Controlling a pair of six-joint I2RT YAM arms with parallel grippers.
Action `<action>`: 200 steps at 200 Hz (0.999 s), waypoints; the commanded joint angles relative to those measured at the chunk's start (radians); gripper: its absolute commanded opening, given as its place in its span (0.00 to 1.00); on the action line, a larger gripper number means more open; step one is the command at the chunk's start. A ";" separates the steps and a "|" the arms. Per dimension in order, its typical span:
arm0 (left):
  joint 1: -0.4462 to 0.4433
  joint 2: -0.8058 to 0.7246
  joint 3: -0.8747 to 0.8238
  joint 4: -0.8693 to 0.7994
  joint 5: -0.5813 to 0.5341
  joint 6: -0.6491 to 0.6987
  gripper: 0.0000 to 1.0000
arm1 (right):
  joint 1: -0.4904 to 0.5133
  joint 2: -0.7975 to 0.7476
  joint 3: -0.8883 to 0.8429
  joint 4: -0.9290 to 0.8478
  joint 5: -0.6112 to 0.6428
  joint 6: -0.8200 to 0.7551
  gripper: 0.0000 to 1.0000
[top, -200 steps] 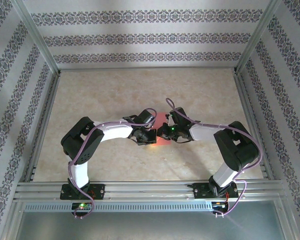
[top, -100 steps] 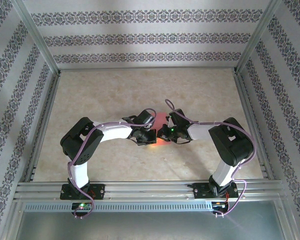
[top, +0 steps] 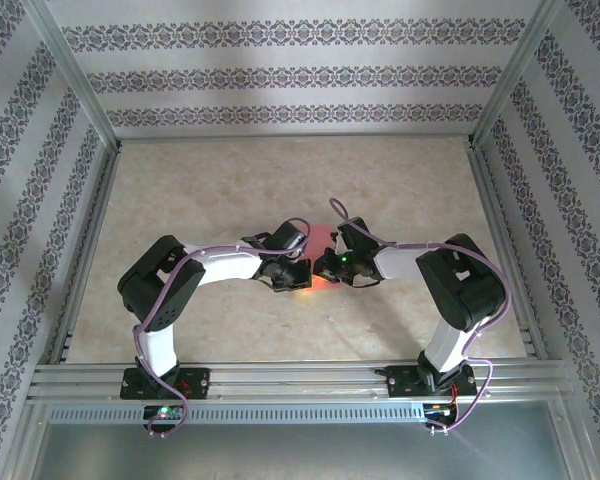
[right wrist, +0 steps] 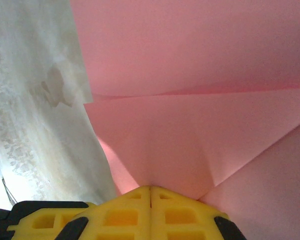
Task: Fold a paper plane with a square sheet of paper (pick it up from the middle)
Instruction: Fold the triangle a second time at the center of the table.
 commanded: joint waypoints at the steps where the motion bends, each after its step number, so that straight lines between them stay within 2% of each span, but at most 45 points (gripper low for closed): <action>1: 0.014 0.009 -0.042 -0.020 -0.033 -0.012 0.00 | -0.012 0.042 -0.007 -0.066 0.019 0.001 0.06; 60: 0.034 -0.063 -0.054 0.097 0.021 -0.038 0.00 | -0.021 0.050 0.000 -0.068 0.002 0.001 0.06; 108: 0.041 -0.022 -0.075 0.138 0.030 -0.058 0.01 | -0.021 0.055 0.000 -0.066 -0.003 0.002 0.06; 163: 0.041 0.018 -0.080 0.049 0.011 -0.058 0.00 | -0.035 0.052 0.005 -0.067 -0.006 -0.007 0.06; 200: 0.042 0.016 -0.079 -0.053 -0.012 -0.059 0.00 | -0.134 0.066 0.040 -0.062 -0.030 -0.060 0.07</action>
